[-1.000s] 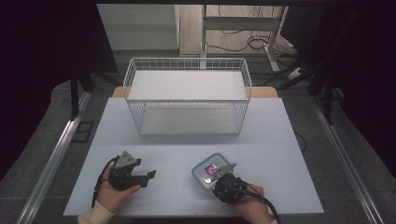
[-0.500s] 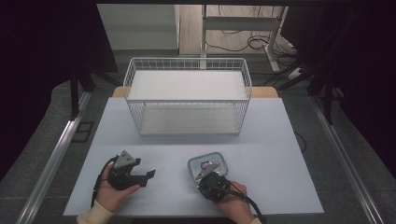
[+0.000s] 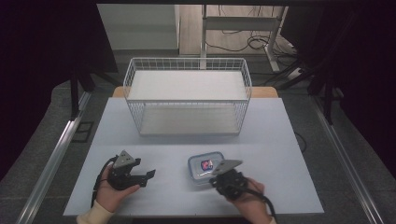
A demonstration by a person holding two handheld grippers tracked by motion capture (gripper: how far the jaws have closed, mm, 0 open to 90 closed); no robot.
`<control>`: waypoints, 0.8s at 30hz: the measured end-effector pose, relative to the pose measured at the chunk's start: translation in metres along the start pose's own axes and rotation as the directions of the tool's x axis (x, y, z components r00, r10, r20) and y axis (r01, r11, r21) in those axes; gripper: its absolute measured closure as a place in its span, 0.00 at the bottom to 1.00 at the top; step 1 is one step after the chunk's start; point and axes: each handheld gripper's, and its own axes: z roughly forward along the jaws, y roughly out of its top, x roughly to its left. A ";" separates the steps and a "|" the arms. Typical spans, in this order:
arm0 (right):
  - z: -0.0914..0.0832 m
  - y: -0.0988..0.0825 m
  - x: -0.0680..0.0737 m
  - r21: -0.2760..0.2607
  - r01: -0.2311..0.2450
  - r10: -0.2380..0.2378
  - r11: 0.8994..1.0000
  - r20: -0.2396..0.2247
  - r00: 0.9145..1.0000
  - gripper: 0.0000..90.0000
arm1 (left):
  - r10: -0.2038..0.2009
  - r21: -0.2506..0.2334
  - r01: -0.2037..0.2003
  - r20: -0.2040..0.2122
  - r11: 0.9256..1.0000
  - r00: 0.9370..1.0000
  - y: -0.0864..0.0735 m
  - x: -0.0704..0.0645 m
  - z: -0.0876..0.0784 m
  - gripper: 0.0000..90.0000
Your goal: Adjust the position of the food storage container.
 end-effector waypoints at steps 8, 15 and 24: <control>-0.011 -0.024 -0.063 -0.004 -0.168 0.167 0.986 0.091 0.982 1.00 | 0.000 0.005 0.000 0.000 1.000 1.000 0.000 -0.002 0.003 0.27; 0.018 -0.021 -0.067 0.055 -0.148 0.145 0.987 0.066 0.987 1.00 | -0.006 0.003 0.006 0.002 1.000 1.000 0.000 -0.002 0.003 0.27; 0.027 -0.022 -0.065 0.070 -0.135 0.131 0.988 0.064 0.989 1.00 | 0.000 0.003 0.000 0.005 1.000 1.000 0.000 -0.002 0.002 0.27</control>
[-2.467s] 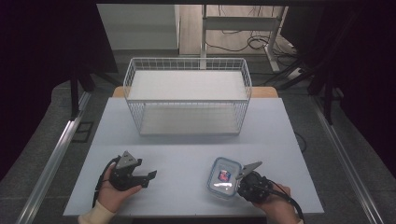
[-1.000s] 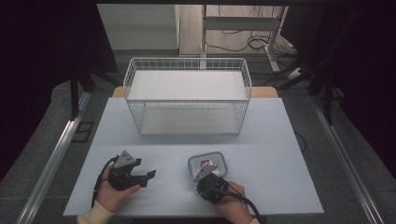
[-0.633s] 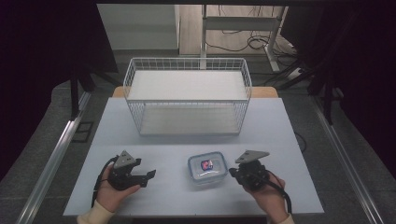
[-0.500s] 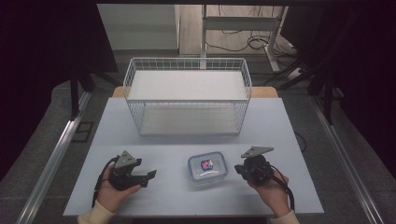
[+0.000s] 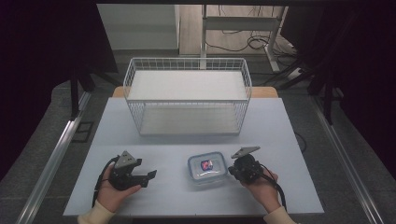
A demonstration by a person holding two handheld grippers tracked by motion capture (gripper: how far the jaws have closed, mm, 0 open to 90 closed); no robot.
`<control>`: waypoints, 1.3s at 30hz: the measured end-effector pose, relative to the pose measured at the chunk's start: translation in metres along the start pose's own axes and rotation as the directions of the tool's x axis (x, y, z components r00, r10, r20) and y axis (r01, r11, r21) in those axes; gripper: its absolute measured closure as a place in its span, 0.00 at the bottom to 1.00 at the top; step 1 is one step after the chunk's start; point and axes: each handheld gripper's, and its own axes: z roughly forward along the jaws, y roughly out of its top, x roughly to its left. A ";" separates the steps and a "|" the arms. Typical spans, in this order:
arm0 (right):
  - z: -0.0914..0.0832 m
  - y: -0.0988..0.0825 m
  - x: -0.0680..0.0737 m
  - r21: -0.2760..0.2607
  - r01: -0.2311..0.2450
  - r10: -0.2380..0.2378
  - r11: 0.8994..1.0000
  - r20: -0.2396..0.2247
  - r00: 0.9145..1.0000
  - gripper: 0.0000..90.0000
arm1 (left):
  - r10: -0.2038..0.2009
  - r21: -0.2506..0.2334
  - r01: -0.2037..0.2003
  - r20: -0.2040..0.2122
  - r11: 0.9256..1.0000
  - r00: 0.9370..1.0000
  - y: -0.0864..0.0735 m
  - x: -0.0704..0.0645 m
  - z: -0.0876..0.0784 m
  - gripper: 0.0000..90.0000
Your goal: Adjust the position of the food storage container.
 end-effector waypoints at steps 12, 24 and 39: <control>0.012 0.011 0.019 0.014 0.042 -0.042 0.999 -0.040 0.998 1.00 | -0.002 -0.001 0.002 -0.003 1.000 1.000 0.000 0.003 -0.002 0.27; 0.025 0.027 0.031 0.015 0.085 -0.084 0.996 -0.050 0.995 1.00 | -0.005 -0.003 0.005 -0.003 1.000 1.000 0.000 0.001 -0.001 0.27; -0.023 0.019 0.002 -0.112 -0.012 0.009 0.994 -0.032 0.999 1.00 | -0.005 -0.006 0.005 -0.002 1.000 1.000 0.000 -0.001 -0.001 0.27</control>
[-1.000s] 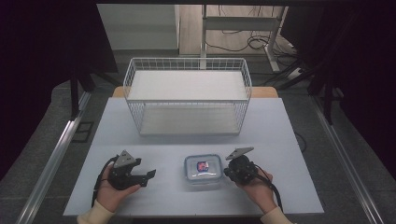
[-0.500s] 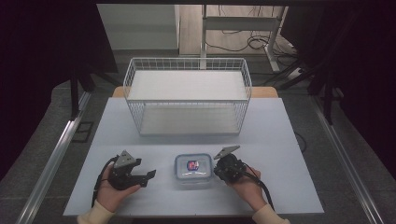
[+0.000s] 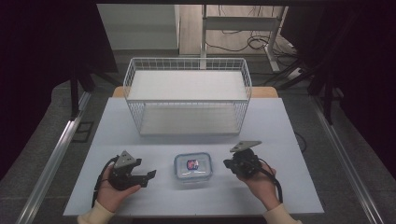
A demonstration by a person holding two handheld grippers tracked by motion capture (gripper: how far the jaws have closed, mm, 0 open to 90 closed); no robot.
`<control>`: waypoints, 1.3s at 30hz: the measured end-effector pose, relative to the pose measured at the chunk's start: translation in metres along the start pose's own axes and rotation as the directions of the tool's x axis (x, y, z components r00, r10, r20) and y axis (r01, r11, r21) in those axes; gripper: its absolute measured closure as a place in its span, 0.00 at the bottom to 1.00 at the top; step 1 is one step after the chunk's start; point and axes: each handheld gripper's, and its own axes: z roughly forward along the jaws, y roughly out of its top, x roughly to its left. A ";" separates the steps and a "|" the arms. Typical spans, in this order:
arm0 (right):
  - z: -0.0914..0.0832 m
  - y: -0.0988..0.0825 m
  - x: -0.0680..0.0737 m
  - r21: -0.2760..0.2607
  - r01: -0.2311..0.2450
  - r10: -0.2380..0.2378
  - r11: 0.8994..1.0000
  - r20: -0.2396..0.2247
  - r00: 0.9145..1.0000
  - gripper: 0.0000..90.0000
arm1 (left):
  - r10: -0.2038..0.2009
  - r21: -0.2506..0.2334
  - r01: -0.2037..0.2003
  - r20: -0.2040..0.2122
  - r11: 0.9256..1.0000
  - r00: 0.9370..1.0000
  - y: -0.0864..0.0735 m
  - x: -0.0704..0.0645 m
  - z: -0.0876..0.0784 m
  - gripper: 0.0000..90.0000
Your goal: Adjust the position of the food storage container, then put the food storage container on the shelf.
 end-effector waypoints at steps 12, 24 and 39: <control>-0.011 -0.025 -0.025 -0.081 -0.137 0.135 0.987 -0.033 0.990 0.41 | -0.007 -0.008 0.007 0.008 1.000 1.000 0.001 -0.003 0.001 0.27; -0.011 -0.021 -0.020 -0.070 -0.172 0.165 0.983 -0.091 0.982 0.26 | -0.051 -0.035 0.053 0.041 0.998 0.998 0.006 -0.005 -0.006 0.25; -0.009 -0.019 -0.018 -0.079 -0.203 0.190 0.976 -0.147 0.971 0.22 | -0.197 -0.004 0.200 0.162 0.980 0.967 0.021 -0.005 -0.011 0.19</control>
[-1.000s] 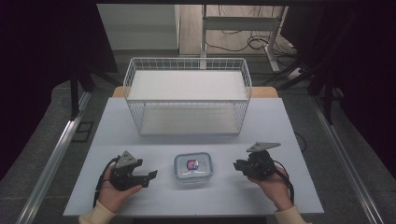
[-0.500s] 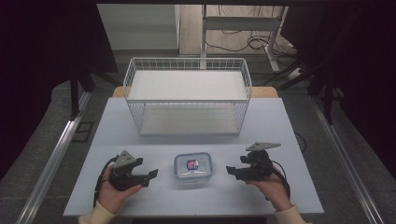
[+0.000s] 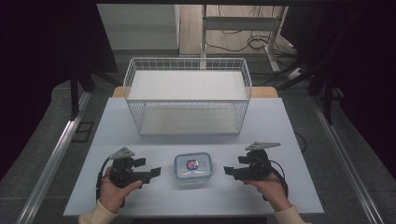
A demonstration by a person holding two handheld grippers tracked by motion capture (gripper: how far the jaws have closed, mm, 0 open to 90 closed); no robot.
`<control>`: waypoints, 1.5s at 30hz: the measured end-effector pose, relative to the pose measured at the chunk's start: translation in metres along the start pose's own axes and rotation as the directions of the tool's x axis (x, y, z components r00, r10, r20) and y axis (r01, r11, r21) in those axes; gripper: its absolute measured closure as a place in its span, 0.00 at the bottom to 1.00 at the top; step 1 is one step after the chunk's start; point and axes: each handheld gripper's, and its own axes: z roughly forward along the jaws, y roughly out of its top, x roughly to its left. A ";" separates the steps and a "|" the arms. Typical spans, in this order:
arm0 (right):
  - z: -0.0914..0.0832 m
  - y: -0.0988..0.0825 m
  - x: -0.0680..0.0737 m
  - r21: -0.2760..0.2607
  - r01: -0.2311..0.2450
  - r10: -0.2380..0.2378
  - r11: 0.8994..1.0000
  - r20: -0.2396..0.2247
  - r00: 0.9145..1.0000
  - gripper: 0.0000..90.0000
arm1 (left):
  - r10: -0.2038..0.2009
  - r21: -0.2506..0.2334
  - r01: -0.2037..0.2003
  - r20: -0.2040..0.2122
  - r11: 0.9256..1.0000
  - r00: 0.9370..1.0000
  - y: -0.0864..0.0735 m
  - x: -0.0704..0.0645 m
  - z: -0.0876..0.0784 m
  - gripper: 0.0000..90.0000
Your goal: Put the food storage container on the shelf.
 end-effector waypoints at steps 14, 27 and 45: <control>0.019 0.011 0.009 0.019 -0.033 0.035 0.999 -0.089 0.995 0.22 | -0.102 0.021 0.100 0.104 0.995 0.989 0.014 0.000 0.014 0.20; 0.049 0.018 0.015 0.063 -0.052 0.061 0.997 -0.141 0.988 0.22 | -0.193 0.073 0.183 0.172 0.980 0.966 0.016 0.003 0.041 0.20; 0.088 0.014 0.016 0.134 -0.162 0.188 0.978 -0.216 0.958 0.21 | -0.306 0.173 0.266 0.274 0.948 0.912 0.009 0.001 0.075 0.26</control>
